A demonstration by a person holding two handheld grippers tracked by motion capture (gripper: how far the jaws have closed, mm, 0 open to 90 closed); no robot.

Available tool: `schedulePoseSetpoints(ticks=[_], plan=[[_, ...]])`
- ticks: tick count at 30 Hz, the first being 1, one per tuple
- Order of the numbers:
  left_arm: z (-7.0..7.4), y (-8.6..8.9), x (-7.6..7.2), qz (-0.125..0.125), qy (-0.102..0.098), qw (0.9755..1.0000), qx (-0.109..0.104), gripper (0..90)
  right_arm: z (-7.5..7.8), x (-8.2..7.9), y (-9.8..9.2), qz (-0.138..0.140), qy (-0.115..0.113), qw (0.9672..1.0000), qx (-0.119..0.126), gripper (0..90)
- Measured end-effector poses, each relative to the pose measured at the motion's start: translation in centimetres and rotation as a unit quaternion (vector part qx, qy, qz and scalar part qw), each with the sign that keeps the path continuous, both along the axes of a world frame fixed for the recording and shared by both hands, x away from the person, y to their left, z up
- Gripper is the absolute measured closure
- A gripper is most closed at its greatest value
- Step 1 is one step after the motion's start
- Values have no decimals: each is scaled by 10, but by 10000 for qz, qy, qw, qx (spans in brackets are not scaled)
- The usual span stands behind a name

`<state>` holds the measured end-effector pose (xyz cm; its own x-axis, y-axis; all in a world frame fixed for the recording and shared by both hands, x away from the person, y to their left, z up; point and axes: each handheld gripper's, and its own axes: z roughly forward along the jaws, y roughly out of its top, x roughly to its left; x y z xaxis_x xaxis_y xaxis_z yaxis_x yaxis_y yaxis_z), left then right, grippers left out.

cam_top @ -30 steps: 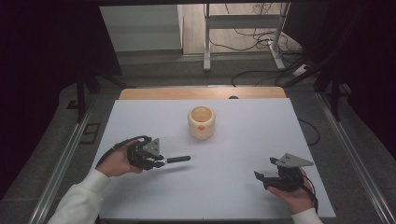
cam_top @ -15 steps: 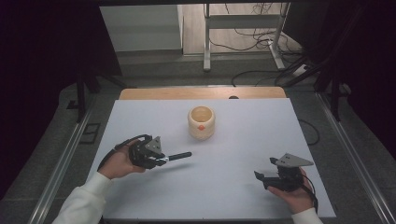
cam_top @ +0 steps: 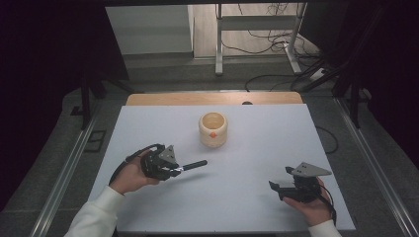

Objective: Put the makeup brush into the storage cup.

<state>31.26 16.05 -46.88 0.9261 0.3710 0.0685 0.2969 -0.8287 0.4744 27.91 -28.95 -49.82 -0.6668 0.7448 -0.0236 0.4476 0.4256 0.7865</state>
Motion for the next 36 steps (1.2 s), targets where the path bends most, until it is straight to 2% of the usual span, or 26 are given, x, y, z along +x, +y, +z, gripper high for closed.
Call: schedulePoseSetpoints(ticks=[10, 21, 30, 34, 36], plan=[[3, -9, -3, 29, -33, 10000, -86, 714, 0, 0, 1, 1, -4, 10000, -7, 184], [4, -17, -5, 295, -36, 9995, -123, 714, 1, 0, 1, 9, -11, 10000, -26, 182], [4, -27, -7, 298, -156, 9994, -95, 714, 2, -1, 3, 24, -63, 10000, -56, 182], [3, -31, -10, 301, -144, 9993, -163, 714, 3, -1, 6, 46, -88, 9999, -108, 182], [3, -32, -11, 297, -142, 9994, -132, 714, 3, -1, 8, 67, -92, 9999, -123, 182]])
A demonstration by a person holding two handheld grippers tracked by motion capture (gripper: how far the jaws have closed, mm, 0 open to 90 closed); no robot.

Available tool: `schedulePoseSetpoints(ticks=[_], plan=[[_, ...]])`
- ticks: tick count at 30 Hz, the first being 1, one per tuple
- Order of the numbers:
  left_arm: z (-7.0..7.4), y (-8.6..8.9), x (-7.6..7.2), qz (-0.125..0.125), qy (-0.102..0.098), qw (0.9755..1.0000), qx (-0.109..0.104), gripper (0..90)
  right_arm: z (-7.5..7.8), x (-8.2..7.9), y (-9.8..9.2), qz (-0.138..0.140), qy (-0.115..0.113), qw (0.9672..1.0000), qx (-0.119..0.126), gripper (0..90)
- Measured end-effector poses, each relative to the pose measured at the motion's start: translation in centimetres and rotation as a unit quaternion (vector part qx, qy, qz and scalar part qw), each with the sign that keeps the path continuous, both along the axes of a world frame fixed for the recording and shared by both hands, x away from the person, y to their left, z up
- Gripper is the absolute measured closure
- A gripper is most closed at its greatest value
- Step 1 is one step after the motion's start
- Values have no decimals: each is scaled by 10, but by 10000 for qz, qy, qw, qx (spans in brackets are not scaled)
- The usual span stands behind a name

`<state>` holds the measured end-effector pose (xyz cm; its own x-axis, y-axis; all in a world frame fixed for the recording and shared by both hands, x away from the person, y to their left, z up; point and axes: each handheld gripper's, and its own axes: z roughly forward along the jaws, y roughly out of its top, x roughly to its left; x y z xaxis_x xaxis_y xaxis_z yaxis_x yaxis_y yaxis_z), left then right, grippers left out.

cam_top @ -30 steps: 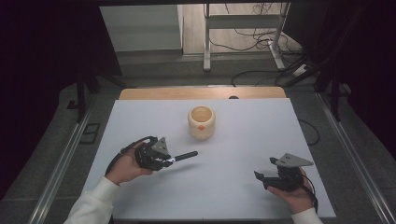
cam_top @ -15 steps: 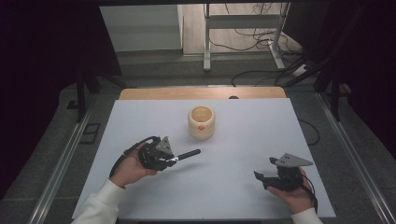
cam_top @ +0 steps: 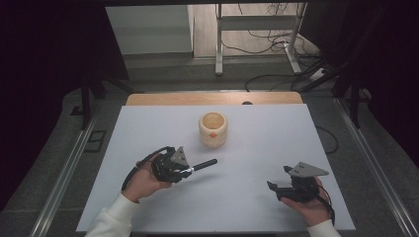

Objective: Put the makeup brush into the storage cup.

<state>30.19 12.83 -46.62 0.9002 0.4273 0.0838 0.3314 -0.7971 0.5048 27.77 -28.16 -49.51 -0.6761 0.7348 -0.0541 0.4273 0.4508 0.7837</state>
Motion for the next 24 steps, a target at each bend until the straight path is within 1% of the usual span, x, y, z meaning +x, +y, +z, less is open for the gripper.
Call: schedulePoseSetpoints(ticks=[2, 5, 15, 24], plan=[[0, -2, 0, 15, -5, 10000, 29, 714, 0, 0, 1, 16, 4, 10000, -9, 182], [1, -3, -1, 32, -7, 10000, -17, 713, 1, 1, 2, 19, -11, 10000, -15, 182], [2, -8, -3, 9, -30, 10000, -43, 714, 3, 1, 9, 89, -57, 9999, -100, 183], [2, -10, -4, -33, -11, 10000, -73, 714, 7, 3, 22, 257, -183, 9989, -359, 184]])
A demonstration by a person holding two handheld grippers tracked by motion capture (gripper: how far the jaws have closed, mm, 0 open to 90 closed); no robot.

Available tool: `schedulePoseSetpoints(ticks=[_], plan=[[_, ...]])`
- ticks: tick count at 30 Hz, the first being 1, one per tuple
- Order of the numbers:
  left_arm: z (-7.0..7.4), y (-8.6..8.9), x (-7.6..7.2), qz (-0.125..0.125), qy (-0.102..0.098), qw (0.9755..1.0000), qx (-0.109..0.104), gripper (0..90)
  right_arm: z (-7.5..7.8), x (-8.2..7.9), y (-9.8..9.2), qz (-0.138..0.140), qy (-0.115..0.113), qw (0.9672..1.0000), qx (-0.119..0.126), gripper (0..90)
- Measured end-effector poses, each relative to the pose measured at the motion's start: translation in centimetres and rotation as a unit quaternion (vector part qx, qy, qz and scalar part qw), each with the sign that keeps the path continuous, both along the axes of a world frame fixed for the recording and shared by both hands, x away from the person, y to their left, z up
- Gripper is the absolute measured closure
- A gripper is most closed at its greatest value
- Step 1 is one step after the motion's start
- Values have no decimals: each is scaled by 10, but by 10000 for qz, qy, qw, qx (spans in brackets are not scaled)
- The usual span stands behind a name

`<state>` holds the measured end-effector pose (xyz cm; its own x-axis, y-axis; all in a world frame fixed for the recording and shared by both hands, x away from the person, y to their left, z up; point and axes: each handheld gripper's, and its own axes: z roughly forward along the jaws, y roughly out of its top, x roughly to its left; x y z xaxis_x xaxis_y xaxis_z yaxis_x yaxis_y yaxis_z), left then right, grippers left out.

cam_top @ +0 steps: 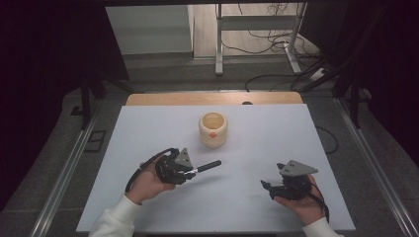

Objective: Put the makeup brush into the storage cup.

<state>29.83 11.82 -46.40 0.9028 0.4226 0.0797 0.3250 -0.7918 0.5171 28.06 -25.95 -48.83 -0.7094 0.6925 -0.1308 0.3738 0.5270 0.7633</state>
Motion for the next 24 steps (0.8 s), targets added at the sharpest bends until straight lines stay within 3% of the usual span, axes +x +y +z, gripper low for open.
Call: schedulePoseSetpoints(ticks=[8, 24], plan=[[-1, -2, 0, -22, 12, 10000, 0, 714, 5, 3, 13, 129, -58, 9999, -86, 184], [1, -7, 0, -88, -9, 10000, -32, 713, 9, 13, 60, 741, -99, 9962, -447, 188]])
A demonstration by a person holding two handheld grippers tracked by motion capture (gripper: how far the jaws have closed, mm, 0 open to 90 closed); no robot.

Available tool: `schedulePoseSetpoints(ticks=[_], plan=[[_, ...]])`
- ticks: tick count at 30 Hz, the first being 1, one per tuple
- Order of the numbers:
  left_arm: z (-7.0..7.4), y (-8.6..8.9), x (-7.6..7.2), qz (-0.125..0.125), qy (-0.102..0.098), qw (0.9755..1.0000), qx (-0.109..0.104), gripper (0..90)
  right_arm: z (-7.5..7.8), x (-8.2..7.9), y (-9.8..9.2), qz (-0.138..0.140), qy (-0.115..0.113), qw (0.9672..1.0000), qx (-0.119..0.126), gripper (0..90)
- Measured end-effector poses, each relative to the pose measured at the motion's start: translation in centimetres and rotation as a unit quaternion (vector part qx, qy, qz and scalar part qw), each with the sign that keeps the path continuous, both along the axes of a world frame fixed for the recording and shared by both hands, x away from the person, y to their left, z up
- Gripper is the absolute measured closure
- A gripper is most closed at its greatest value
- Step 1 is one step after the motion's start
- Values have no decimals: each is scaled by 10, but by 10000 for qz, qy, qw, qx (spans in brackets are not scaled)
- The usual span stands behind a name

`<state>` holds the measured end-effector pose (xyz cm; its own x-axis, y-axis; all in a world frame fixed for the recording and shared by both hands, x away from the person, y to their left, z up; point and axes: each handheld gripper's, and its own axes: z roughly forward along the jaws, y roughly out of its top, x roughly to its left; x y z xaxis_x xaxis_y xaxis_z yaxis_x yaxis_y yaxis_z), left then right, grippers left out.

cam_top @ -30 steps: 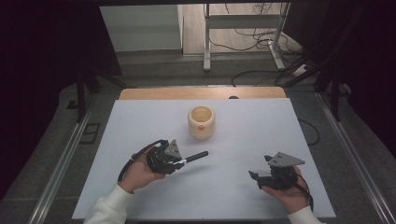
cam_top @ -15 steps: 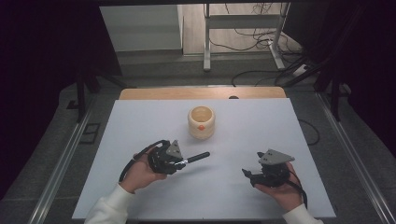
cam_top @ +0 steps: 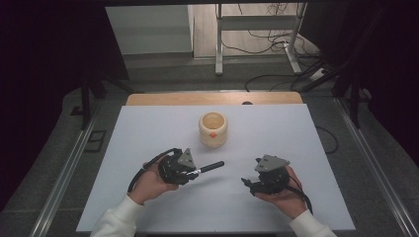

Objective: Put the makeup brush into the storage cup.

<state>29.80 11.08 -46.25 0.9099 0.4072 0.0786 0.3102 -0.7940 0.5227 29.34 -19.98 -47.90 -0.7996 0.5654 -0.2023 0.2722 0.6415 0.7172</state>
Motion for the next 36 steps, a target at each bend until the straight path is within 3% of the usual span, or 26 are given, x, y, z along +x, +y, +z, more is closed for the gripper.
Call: schedulePoseSetpoints(ticks=[13, 36], plan=[[0, 0, 1, 0, 29, 10000, -18, 714, 1, 8, 34, 383, -30, 9988, -295, 201], [-3, -7, 2, -68, 92, 9999, -8, 713, 4, 15, 65, 708, -157, 9957, -570, 206]])
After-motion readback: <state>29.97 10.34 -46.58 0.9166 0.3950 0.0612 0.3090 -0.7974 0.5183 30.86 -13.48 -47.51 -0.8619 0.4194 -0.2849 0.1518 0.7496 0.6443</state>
